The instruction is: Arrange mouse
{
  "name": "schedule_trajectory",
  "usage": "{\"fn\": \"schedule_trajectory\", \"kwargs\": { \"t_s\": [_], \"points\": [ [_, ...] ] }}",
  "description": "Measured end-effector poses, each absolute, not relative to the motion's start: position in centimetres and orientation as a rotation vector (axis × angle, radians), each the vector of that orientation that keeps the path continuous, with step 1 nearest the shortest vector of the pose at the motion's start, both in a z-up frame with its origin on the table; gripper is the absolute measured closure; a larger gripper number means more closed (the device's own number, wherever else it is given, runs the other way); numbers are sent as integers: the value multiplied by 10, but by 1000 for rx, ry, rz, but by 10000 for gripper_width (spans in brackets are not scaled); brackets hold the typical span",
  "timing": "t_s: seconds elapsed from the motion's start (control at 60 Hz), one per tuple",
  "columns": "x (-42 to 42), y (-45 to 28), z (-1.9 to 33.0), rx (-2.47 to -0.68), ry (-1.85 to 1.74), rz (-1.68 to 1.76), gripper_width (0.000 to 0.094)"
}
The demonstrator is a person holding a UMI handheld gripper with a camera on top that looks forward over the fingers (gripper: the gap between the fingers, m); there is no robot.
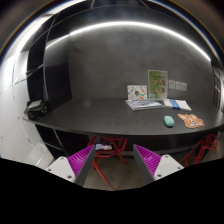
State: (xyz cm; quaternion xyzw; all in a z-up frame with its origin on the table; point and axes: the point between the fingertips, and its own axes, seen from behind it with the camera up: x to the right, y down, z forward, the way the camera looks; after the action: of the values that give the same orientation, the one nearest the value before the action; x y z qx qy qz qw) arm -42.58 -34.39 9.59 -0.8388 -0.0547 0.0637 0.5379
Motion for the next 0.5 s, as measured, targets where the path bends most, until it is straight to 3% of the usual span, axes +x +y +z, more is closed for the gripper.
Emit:
{"fn": "schedule_trajectory", "kwargs": {
  "t_s": [0.25,0.5],
  "points": [
    [-395,-322,85,-1999,-61,101,107],
    [-258,-247,60,-1969,55,-60,138]
  ]
}}
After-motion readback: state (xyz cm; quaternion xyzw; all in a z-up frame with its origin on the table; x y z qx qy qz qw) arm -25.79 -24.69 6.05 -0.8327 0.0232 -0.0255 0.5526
